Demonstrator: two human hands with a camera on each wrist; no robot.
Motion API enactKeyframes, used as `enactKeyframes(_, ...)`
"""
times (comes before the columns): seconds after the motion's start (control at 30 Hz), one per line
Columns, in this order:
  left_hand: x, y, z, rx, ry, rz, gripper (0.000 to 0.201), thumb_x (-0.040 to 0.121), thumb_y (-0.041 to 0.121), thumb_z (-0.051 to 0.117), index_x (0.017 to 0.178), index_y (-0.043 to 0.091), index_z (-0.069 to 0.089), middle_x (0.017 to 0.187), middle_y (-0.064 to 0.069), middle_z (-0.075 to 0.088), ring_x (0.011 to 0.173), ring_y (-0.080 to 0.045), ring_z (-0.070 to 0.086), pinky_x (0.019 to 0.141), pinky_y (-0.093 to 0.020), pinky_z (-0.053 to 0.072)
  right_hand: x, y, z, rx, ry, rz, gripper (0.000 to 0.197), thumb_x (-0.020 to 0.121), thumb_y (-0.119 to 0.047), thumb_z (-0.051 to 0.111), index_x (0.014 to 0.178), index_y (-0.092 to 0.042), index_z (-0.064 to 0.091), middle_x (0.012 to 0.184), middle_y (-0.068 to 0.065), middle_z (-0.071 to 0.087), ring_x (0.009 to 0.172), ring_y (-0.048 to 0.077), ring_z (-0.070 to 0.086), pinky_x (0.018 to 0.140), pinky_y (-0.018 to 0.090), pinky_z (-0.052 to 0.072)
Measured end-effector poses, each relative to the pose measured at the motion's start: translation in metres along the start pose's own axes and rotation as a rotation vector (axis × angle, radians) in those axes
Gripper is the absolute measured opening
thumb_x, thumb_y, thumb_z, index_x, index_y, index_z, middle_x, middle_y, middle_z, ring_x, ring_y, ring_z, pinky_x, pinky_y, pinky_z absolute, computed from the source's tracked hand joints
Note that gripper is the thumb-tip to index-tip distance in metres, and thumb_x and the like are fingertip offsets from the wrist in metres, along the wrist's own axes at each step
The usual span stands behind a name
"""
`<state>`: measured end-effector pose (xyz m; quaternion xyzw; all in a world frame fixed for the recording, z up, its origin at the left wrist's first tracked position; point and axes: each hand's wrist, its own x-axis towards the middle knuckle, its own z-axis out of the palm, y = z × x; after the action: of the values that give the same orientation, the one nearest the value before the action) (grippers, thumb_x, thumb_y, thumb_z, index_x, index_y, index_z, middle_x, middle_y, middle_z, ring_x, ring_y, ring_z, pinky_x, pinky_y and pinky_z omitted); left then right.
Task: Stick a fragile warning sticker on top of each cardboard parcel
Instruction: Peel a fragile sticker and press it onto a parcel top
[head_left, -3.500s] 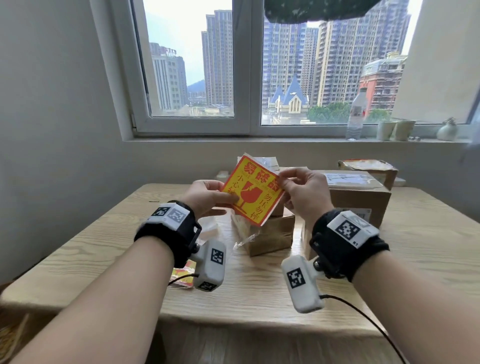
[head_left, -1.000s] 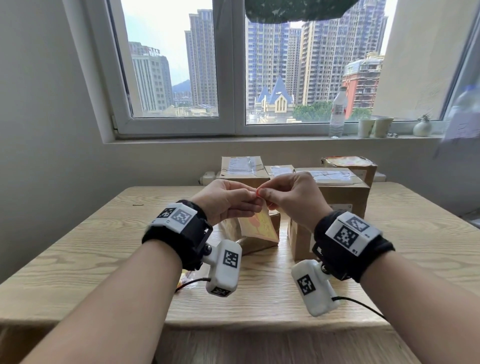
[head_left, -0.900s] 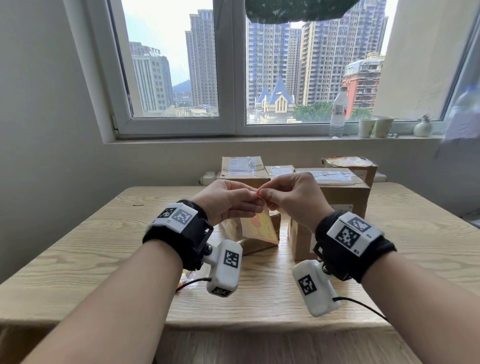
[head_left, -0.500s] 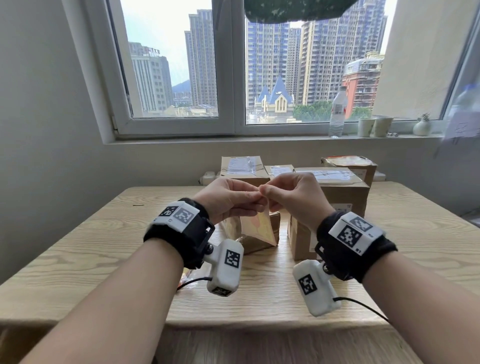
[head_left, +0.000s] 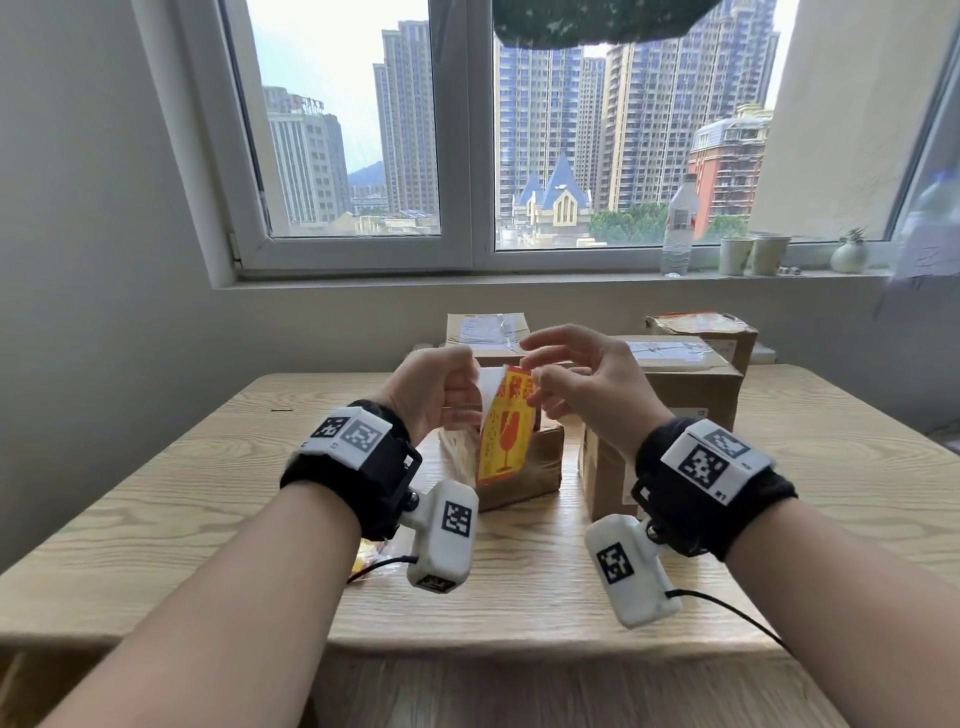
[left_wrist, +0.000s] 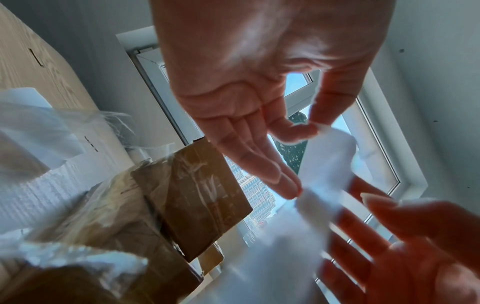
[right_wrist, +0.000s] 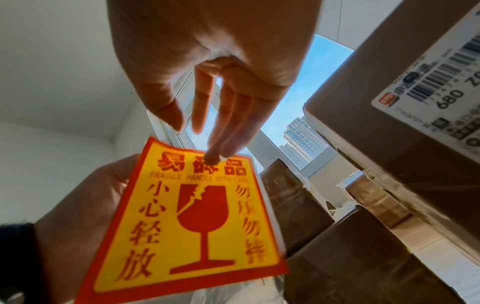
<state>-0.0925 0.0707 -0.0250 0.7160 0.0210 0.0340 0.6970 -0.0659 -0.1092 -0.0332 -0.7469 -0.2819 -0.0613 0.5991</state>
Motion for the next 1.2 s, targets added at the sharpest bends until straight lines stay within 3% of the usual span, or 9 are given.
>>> enactKeyframes(0.17, 0.000, -0.002, -0.003, 0.024, 0.012, 0.008, 0.023, 0.082, 0.000, 0.046, 0.062, 0.011, 0.046, 0.057, -0.008, 0.053, 0.044, -0.018, 0.057, 0.047, -0.023, 0.052, 0.004, 0.004, 0.006, -0.179, -0.077, -0.058, 0.044, 0.084, 0.004, 0.055, 0.103, -0.033, 0.071, 0.102, -0.003, 0.073, 0.079, 0.018, 0.072, 0.070, 0.039, 0.061)
enactKeyframes(0.33, 0.000, -0.004, -0.008, 0.024, 0.008, 0.033, 0.023, 0.083, 0.000, 0.048, 0.064, 0.012, 0.047, 0.065, -0.010, 0.050, 0.055, -0.023, 0.056, 0.049, -0.025, 0.053, 0.008, 0.003, 0.016, -0.365, 0.001, -0.182, 0.024, 0.080, -0.007, 0.072, 0.086, -0.030, 0.073, 0.090, -0.011, 0.069, 0.071, 0.005, 0.060, 0.068, 0.026, 0.054)
enactKeyframes(0.5, -0.002, -0.007, -0.016, -0.018, 0.073, 0.044, 0.019, 0.087, -0.001, 0.049, 0.071, 0.007, 0.054, 0.064, -0.013, 0.063, 0.051, -0.020, 0.064, 0.048, -0.023, 0.056, 0.012, 0.007, 0.016, -0.377, 0.090, -0.178, 0.027, 0.075, 0.000, 0.068, 0.077, -0.027, 0.072, 0.070, -0.014, 0.065, 0.066, 0.008, 0.057, 0.069, 0.024, 0.049)
enactKeyframes(0.6, -0.001, -0.009, -0.026, -0.026, 0.144, 0.073, 0.015, 0.087, -0.005, 0.054, 0.079, 0.007, 0.056, 0.056, -0.006, 0.065, 0.045, -0.015, 0.065, 0.049, -0.022, 0.057, 0.013, 0.008, 0.017, -0.386, 0.125, -0.207, 0.033, 0.075, 0.000, 0.069, 0.065, -0.032, 0.067, 0.080, -0.007, 0.064, 0.078, 0.009, 0.057, 0.071, 0.022, 0.045)
enactKeyframes(0.73, 0.002, -0.011, -0.053, 0.025, 0.264, 0.073, 0.025, 0.089, -0.005, 0.050, 0.073, 0.013, 0.057, 0.065, -0.004, 0.060, 0.044, -0.009, 0.060, 0.045, -0.019, 0.052, 0.019, 0.005, 0.022, -0.295, 0.178, -0.237, 0.040, 0.076, 0.003, 0.069, 0.063, -0.034, 0.063, 0.099, -0.005, 0.066, 0.099, 0.009, 0.060, 0.077, 0.002, 0.040)
enactKeyframes(0.87, 0.006, -0.021, -0.085, 0.096, 0.444, 0.010, 0.038, 0.093, -0.003, 0.037, 0.069, 0.011, 0.062, 0.068, -0.002, 0.058, 0.042, -0.005, 0.052, 0.043, -0.016, 0.049, 0.027, 0.001, 0.020, -0.280, 0.220, -0.299, 0.038, 0.076, 0.003, 0.068, 0.068, -0.033, 0.061, 0.086, -0.004, 0.066, 0.085, 0.011, 0.063, 0.087, 0.031, 0.051)
enactKeyframes(0.97, 0.012, -0.036, -0.108, 0.036, 0.591, -0.028, 0.034, 0.092, -0.004, 0.039, 0.069, 0.005, 0.062, 0.069, -0.007, 0.058, 0.040, -0.008, 0.055, 0.043, -0.017, 0.051, 0.036, -0.003, 0.022, -0.208, 0.241, -0.289, 0.036, 0.078, 0.001, 0.068, 0.069, -0.033, 0.062, 0.082, -0.001, 0.065, 0.078, 0.016, 0.065, 0.080, 0.045, 0.057)
enactKeyframes(1.07, 0.019, -0.056, -0.122, -0.023, 0.652, -0.068, 0.018, 0.088, -0.004, 0.049, 0.079, -0.001, 0.064, 0.071, -0.012, 0.060, 0.057, -0.014, 0.061, 0.049, -0.019, 0.054, 0.042, -0.007, 0.025, -0.139, 0.215, -0.241, 0.034, 0.083, 0.004, 0.066, 0.083, -0.030, 0.063, 0.078, -0.002, 0.062, 0.070, 0.016, 0.068, 0.064, 0.046, 0.060)
enactKeyframes(1.2, 0.033, -0.077, -0.120, -0.078, 0.603, -0.104, 0.021, 0.086, -0.011, 0.054, 0.100, 0.001, 0.066, 0.088, -0.016, 0.067, 0.079, -0.022, 0.066, 0.069, -0.026, 0.059, 0.047, -0.006, 0.028, -0.130, 0.180, -0.193, 0.040, 0.084, 0.003, 0.067, 0.112, -0.026, 0.061, 0.081, -0.006, 0.061, 0.074, 0.017, 0.069, 0.063, 0.047, 0.061)
